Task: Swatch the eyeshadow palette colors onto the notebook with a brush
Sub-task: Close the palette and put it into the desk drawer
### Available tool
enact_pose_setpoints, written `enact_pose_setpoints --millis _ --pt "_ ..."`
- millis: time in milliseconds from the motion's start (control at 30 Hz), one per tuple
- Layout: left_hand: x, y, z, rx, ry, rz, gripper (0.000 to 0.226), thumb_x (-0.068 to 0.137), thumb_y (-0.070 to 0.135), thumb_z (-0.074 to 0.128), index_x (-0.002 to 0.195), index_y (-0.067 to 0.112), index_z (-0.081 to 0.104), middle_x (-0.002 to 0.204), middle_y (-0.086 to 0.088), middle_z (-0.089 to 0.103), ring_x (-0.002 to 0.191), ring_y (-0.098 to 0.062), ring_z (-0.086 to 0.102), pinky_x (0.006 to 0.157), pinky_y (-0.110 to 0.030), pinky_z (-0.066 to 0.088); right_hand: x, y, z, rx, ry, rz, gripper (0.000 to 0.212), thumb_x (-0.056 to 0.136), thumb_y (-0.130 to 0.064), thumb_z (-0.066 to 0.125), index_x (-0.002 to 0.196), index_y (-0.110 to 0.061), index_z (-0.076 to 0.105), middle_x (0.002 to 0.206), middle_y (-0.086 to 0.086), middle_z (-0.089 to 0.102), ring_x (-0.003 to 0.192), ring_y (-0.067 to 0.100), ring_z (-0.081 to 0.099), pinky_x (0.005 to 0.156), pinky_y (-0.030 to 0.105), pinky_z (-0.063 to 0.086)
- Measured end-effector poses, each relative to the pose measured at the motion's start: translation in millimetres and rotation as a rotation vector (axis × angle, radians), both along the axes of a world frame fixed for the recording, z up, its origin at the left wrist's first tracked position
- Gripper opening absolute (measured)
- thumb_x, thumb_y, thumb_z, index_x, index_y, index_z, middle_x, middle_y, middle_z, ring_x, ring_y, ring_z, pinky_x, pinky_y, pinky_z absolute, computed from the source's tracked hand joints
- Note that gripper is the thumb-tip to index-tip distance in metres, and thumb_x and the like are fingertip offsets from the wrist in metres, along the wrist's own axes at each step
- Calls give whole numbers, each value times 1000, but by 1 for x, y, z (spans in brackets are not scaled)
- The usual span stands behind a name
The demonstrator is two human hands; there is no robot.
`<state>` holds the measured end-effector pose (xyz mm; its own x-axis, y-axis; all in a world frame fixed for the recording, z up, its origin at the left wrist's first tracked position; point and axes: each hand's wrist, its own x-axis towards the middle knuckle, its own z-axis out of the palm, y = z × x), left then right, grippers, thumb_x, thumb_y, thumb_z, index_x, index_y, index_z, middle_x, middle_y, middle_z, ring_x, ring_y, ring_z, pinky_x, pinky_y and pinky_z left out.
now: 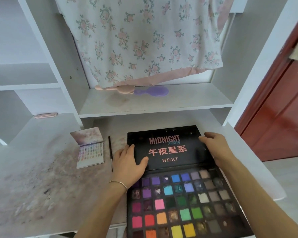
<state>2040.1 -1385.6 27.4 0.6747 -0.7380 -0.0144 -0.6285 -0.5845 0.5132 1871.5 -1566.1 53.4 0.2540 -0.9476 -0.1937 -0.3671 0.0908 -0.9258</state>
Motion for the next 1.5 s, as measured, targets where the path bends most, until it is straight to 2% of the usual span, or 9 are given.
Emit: enact_pose_setpoints --millis 200,367,633,833,1100,1233,1300,1400,1500 --pt "-1 4 4 -344 197 74 57 87 22 60 138 12 37 140 -4 43 128 -21 40 107 -34 34 -11 11 -3 86 -136 -35 15 92 -13 51 105 -10 55 92 5 64 79 16 61 56 24 48" --pt "2 8 13 -641 209 264 41 85 13 63 124 18 51 107 5 58 81 -1 56 69 -12 43 -22 12 -2 -47 -256 18 7 91 -9 51 90 -15 52 89 5 60 80 15 59 60 24 45" --pt "25 -9 46 -744 114 219 10 87 17 61 95 22 58 79 16 56 74 6 53 63 -1 35 -8 -2 18 -306 -349 61 19 89 -8 54 80 -25 51 86 -4 62 86 11 59 67 22 47" --pt "32 -11 57 -743 128 199 12 90 24 57 97 16 63 82 12 59 75 5 55 65 2 36 -1 -6 23 -297 -427 49 16 93 -21 48 82 -25 60 79 -10 67 92 15 62 90 40 48" --pt "0 60 32 -667 130 -34 11 84 33 55 92 40 60 96 26 61 95 13 54 75 -4 43 -41 39 2 -188 -622 117 35 92 -50 36 102 -30 63 103 -6 69 111 12 57 96 27 38" --pt "-14 96 12 -438 36 -194 34 73 48 54 106 41 56 115 32 49 109 25 38 93 4 24 -71 65 -17 -311 -321 253 24 88 -38 43 103 -39 62 112 -18 61 106 -2 53 86 19 45" --pt "-19 103 4 -337 -45 -231 38 76 39 62 112 28 61 122 22 50 119 12 37 103 -9 23 -78 74 -25 -379 -125 311 25 88 -30 50 111 -36 56 123 -16 52 112 -3 48 89 16 43" --pt "-26 103 -5 -249 -140 -253 38 76 21 73 113 13 66 125 1 57 123 -14 43 106 -35 31 -79 83 -32 -575 215 493 43 85 -30 58 127 -29 48 134 -14 37 133 7 24 113 30 15" --pt "-32 99 -7 -202 -189 -245 37 75 19 75 110 12 67 122 -6 60 118 -27 51 100 -45 38 -77 85 -39 -789 462 625 51 84 -43 57 131 -32 42 141 -14 25 138 10 12 115 35 -3"
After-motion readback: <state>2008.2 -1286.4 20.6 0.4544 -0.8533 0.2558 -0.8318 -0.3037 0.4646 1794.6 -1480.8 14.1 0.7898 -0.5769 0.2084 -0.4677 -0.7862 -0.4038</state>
